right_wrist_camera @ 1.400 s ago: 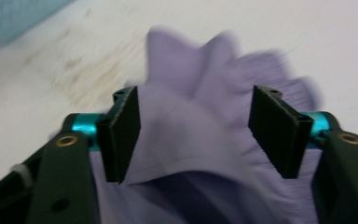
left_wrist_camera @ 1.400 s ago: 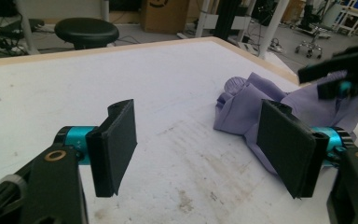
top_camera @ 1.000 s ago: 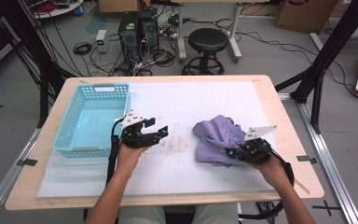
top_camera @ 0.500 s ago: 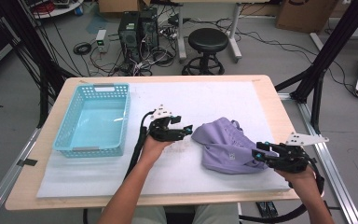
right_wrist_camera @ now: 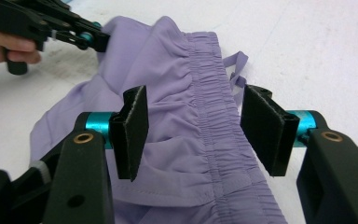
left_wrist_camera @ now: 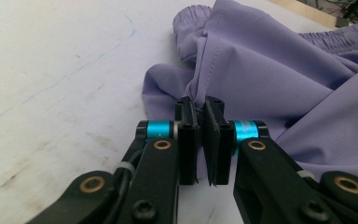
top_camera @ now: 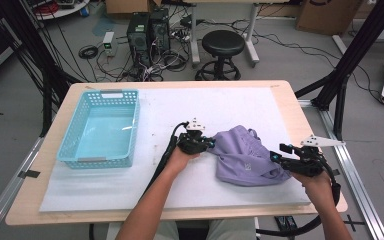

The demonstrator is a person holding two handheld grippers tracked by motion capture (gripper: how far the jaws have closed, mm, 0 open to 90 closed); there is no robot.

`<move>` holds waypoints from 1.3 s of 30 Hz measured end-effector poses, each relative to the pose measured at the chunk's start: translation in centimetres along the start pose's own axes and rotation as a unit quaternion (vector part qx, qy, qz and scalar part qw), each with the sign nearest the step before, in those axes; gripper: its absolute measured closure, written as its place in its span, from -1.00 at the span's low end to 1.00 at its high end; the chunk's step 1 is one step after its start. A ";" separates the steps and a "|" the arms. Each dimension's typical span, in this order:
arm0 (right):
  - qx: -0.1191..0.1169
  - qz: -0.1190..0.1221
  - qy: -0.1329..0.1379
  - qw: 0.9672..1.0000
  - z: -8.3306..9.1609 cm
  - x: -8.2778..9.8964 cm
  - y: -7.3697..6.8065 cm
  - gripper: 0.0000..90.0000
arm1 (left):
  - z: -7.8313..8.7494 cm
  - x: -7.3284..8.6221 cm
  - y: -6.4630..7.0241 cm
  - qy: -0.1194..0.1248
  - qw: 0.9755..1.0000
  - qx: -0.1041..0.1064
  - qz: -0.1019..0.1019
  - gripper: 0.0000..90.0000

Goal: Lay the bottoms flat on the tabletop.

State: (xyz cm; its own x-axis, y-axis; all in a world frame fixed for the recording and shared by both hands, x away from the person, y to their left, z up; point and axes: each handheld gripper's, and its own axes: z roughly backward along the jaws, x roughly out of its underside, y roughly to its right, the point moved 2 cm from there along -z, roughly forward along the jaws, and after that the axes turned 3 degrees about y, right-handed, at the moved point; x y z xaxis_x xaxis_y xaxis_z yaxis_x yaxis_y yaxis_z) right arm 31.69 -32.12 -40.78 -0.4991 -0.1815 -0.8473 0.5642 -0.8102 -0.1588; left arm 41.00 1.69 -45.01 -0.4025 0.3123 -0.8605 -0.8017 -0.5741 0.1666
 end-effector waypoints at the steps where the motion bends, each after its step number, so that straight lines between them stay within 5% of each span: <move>1: 0.003 -0.002 -0.003 1.000 -0.2 0.0 0.0 -0.06 | 0.5 0.0 -0.2 0.008 1.000 -0.007 0.007 0.89; 11: 0.010 -0.010 -0.015 1.000 -2.3 -0.5 -0.5 -0.05 | 8.9 1.2 -2.9 0.055 0.994 -0.083 0.034 0.89; 18: -0.028 0.019 -0.032 0.999 -5.5 -2.0 -3.5 -0.05 | 12.9 2.5 -3.2 0.072 0.990 -0.115 0.035 0.89; 20: -0.020 0.025 -0.040 0.999 -6.1 -2.2 -4.1 -0.06 | 13.7 2.9 -3.1 0.079 0.989 -0.117 0.040 0.89; 25: 0.051 0.010 -0.094 0.994 -8.1 -1.6 -3.1 -0.12 | 14.6 3.5 -2.5 0.079 0.991 -0.100 0.040 0.88; 27: 0.039 -0.007 -0.118 0.992 -8.9 -1.3 -2.9 0.15 | 14.6 3.6 -2.3 0.076 0.992 -0.096 0.036 0.87; 29: 0.024 0.001 -0.136 0.990 -9.5 -1.2 -2.7 0.72 | 14.5 3.6 -2.2 0.076 0.992 -0.093 0.036 0.87; 35: 0.059 0.026 -0.105 0.992 -9.7 -3.7 -1.0 0.87 | 13.9 3.5 -2.2 0.077 0.992 -0.095 0.042 0.87; 39: 0.082 0.010 -0.061 0.995 -10.2 -5.8 0.6 0.87 | 13.3 3.4 -2.4 0.077 0.991 -0.099 0.044 0.87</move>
State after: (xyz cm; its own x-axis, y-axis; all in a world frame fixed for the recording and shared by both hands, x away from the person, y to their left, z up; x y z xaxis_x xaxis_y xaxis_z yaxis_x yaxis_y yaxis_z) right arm 41.60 -25.84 -41.15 -0.5703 -0.2576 -0.7800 0.4648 -0.8841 -0.0479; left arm 35.66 14.21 -41.92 -0.3824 0.1438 -0.9127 -0.6578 -0.7361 0.1597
